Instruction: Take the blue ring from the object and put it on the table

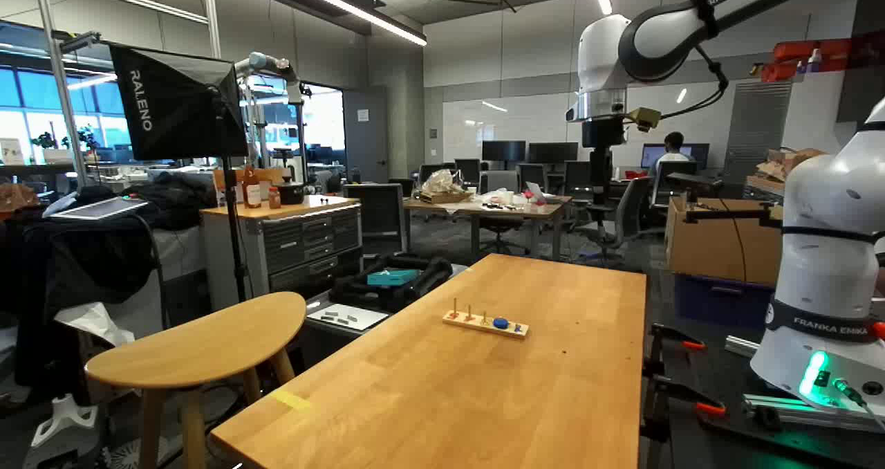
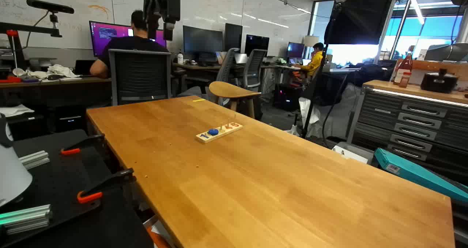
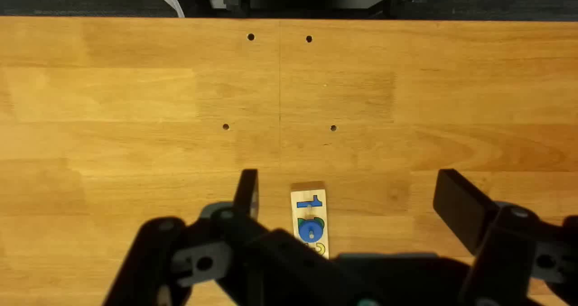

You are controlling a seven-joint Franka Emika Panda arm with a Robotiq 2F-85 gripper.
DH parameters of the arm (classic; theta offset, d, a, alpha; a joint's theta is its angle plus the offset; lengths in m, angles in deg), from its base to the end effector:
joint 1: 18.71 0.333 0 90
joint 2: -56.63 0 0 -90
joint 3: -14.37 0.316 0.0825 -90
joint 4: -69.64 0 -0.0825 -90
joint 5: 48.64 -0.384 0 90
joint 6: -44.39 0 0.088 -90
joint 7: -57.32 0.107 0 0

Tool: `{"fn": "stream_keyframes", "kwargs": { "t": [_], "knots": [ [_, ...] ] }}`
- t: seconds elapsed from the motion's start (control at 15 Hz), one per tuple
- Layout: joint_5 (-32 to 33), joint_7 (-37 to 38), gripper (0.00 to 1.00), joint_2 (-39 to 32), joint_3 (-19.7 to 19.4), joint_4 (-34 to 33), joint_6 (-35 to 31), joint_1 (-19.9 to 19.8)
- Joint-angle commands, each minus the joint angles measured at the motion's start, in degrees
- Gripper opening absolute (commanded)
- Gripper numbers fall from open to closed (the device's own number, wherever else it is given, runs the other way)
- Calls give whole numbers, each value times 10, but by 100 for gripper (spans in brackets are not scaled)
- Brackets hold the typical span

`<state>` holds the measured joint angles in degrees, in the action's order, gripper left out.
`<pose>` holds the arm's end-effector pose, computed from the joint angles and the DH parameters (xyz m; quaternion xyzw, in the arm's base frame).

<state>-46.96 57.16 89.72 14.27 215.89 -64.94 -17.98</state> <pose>0.3628 0.0019 0.4550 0.9993 0.0124 -0.0334 0.0133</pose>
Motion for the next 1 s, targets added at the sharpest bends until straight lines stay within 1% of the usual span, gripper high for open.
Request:
{"fn": "stream_keyframes", "kwargs": {
  "t": [0.0, 0.33, 0.4, 0.67, 0.8, 0.93],
  "knots": [
    [-1, -1, 100, 0, 2, -2, 1, -2],
    [-1, -1, 100, 0, 2, -3, 1, -2],
    [4, 4, 100, -10, 6, -1, -11, -2],
    [27, 25, 100, -96, 35, -14, -105, 1],
    [43, 37, 100, -164, 45, -38, -159, -3],
    [58, 50, 100, -233, 47, -71, -201, -6]
  ]
}}
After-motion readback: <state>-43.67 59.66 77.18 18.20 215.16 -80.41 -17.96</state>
